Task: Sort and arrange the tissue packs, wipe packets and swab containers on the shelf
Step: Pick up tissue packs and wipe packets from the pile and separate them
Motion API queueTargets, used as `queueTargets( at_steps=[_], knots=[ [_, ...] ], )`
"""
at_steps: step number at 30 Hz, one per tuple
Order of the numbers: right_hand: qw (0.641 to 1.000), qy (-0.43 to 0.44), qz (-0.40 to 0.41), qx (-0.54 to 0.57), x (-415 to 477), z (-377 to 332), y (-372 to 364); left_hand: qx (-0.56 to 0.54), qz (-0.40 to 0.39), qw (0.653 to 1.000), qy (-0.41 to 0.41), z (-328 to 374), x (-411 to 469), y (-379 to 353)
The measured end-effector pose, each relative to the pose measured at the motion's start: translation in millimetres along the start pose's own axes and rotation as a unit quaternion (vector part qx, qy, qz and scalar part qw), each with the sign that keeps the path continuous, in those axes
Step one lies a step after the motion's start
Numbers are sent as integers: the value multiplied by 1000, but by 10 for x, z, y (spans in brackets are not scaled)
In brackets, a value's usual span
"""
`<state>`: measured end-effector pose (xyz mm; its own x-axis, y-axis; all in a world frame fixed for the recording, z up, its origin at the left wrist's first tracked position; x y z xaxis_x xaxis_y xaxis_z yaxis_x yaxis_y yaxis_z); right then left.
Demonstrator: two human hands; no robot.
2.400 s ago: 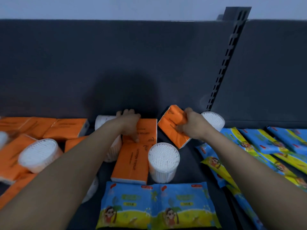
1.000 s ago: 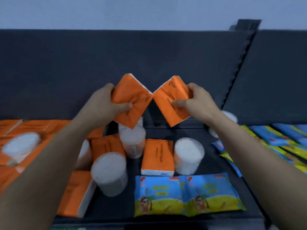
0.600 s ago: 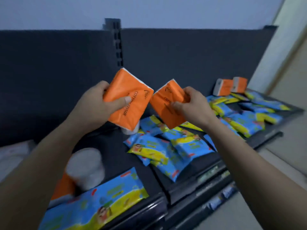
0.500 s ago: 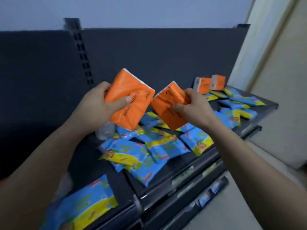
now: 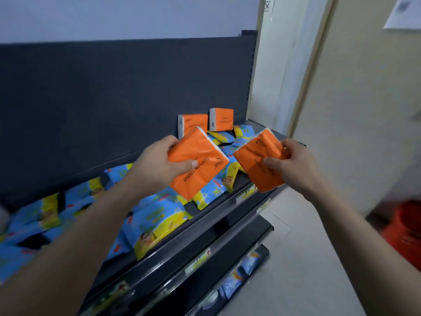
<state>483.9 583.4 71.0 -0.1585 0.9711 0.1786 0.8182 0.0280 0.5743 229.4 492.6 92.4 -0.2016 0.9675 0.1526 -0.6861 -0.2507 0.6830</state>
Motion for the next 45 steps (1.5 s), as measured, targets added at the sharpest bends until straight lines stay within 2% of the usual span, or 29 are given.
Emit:
queueTargets(
  at_steps=[8, 11, 17, 22, 28, 32, 37, 42, 45],
  knots=[
    [999, 11, -6, -30, 728, 404, 236, -6, 28, 1000, 3, 42, 878, -387],
    [999, 22, -4, -45, 1118, 429, 288, -28, 56, 998, 14, 9, 1253, -461],
    [992, 78, 1, -103, 1885, 367, 285, 7, 104, 994, 19, -41, 1908, -519],
    [983, 97, -100, -121, 2425, 382, 13, 63, 70, 994, 52, -184, 2213, -546],
    [957, 161, -190, -146, 3084, 381, -528, 128, 76, 982, 112, -394, 2297, -604],
    [928, 209, -262, -164, 3405, 403, -761, 121, 22, 977, 173, -493, 2327, -743],
    [870, 249, -368, -212, 3680, 411, -925, 209, -57, 952, 216, -542, 2406, -922],
    [817, 269, -472, -192, 3608, 369, -1140, 166, -53, 952, 251, -671, 2353, -1015],
    [797, 261, -515, -178, 3522, 343, -1305, 147, -54, 946, 283, -786, 2260, -1022]
  ],
)
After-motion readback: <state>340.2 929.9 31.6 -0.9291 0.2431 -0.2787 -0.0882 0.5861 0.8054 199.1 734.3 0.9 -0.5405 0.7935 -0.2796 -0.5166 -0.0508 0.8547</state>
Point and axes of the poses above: each hand's wrist, its own x-axis towards the middle knuckle, its own y-axis out of the back of the hand, z = x × y, the point moved 5 cm from there along x, towards the middle knuckle, and after that the axes turned 3 degrees about -z, right-handed, at the moved point
